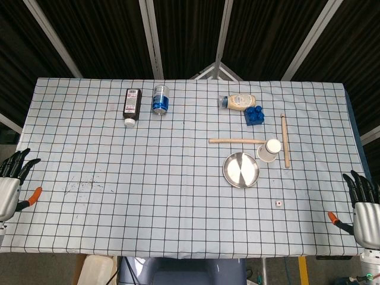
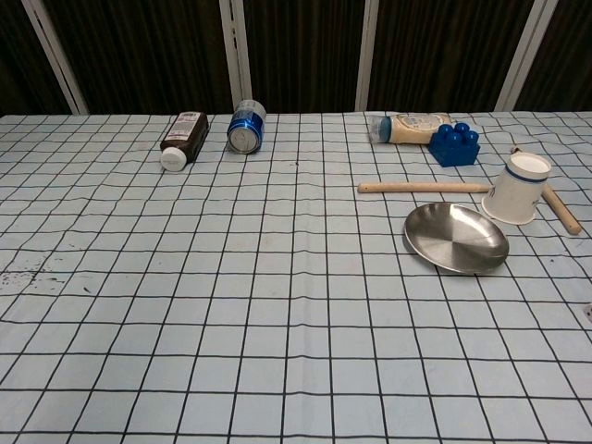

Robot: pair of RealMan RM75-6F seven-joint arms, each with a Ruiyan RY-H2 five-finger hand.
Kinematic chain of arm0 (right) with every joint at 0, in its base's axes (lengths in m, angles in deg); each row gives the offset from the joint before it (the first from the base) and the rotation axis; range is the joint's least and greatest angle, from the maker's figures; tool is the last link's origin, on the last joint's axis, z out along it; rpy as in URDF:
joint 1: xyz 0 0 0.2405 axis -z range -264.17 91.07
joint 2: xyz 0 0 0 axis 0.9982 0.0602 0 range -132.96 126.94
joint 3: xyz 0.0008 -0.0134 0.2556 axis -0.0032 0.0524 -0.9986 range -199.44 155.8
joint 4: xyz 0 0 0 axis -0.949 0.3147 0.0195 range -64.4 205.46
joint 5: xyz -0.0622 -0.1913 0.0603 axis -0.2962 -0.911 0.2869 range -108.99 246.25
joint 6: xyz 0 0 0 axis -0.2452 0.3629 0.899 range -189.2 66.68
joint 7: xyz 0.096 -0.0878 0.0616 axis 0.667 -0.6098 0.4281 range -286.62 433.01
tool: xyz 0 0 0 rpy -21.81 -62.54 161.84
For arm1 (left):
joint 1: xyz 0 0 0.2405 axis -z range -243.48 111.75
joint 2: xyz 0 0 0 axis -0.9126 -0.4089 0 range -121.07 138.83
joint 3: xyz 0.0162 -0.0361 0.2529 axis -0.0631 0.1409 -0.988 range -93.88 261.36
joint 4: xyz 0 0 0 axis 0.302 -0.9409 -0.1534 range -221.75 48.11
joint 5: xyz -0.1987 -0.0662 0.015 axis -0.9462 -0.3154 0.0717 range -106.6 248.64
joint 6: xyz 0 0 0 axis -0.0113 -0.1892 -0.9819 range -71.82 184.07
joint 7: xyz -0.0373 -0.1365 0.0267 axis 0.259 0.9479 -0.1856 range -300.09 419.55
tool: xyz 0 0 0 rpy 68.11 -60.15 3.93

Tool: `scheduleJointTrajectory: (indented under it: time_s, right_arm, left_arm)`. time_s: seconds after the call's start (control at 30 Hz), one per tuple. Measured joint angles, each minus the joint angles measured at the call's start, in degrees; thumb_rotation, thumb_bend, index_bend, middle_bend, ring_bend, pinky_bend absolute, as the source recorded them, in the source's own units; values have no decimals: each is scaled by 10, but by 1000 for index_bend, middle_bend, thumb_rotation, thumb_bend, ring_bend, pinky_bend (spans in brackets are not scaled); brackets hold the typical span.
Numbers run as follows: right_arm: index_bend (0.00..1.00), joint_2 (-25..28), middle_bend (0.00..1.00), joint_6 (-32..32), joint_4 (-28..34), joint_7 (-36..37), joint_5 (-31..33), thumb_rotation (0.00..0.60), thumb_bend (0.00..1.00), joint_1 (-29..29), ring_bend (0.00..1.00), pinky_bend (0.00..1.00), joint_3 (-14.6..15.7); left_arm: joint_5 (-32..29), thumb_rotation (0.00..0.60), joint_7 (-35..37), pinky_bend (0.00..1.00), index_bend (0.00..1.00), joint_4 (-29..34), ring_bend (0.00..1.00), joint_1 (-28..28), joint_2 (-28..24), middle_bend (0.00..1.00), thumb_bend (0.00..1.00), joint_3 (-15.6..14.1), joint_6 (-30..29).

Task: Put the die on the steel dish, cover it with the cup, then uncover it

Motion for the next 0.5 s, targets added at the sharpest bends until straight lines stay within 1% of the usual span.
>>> scheduleJointTrajectory:
  time_s: [0.5]
  right_arm:
    - [132, 0, 107, 0, 1, -4, 0, 600, 0, 1, 108, 0, 1]
  left_arm:
    - [1, 600, -2, 99, 172, 2, 0, 0, 0, 0, 467, 0, -1]
